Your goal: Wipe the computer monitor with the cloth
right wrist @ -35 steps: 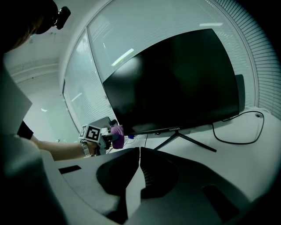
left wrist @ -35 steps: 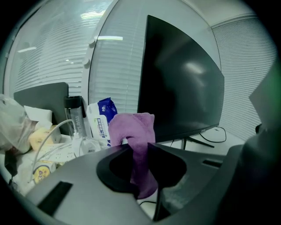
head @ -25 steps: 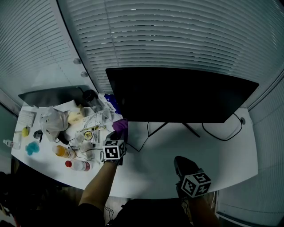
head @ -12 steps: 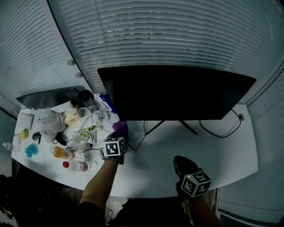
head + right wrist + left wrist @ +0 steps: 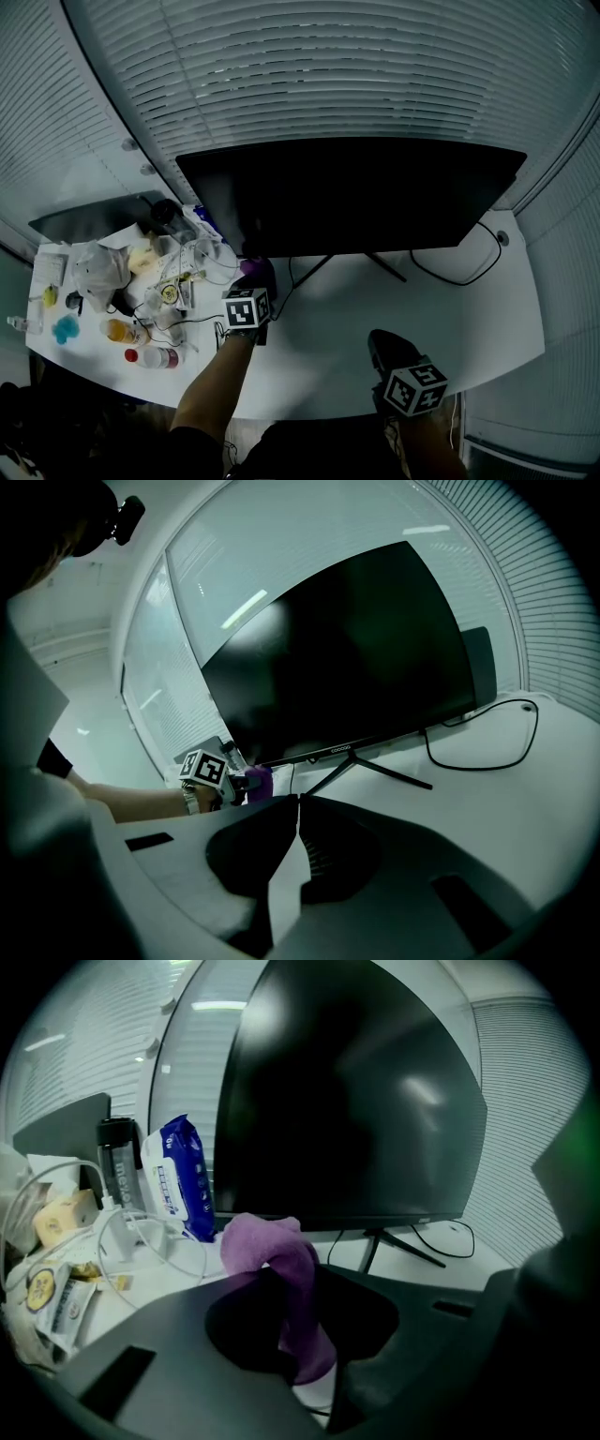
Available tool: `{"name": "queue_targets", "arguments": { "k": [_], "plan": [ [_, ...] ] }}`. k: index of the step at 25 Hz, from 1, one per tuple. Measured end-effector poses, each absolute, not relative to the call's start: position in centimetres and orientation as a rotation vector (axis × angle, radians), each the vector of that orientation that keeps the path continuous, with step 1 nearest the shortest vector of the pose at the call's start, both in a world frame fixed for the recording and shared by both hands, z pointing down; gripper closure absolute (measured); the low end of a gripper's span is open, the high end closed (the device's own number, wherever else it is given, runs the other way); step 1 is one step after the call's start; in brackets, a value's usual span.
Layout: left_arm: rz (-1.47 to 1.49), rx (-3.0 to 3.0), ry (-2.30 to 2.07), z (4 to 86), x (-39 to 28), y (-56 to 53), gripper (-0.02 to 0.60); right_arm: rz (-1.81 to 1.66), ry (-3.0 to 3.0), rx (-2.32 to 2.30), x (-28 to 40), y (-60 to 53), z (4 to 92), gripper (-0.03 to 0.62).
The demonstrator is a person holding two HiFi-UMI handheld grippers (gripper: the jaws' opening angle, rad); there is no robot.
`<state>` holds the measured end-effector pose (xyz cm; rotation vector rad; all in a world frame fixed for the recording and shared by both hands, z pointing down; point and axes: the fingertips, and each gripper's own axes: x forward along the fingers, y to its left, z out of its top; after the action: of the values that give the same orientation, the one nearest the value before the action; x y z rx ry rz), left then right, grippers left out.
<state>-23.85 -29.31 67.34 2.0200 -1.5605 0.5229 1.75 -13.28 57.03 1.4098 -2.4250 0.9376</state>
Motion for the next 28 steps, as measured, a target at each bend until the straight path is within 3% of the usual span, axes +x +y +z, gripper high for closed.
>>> {"name": "queue_targets", "arguments": {
  "k": [17, 28],
  "plan": [
    [0.556, 2.067, -1.49, 66.7, -14.6, -30.1, 0.508, 1.003, -2.426, 1.466, 7.8, -13.8, 57.8, 0.568],
    [0.542, 2.125, -1.399, 66.6, -5.1, -30.7, 0.508, 1.063, -2.417, 1.499, 13.4, -14.8, 59.0, 0.568]
  ]
}}
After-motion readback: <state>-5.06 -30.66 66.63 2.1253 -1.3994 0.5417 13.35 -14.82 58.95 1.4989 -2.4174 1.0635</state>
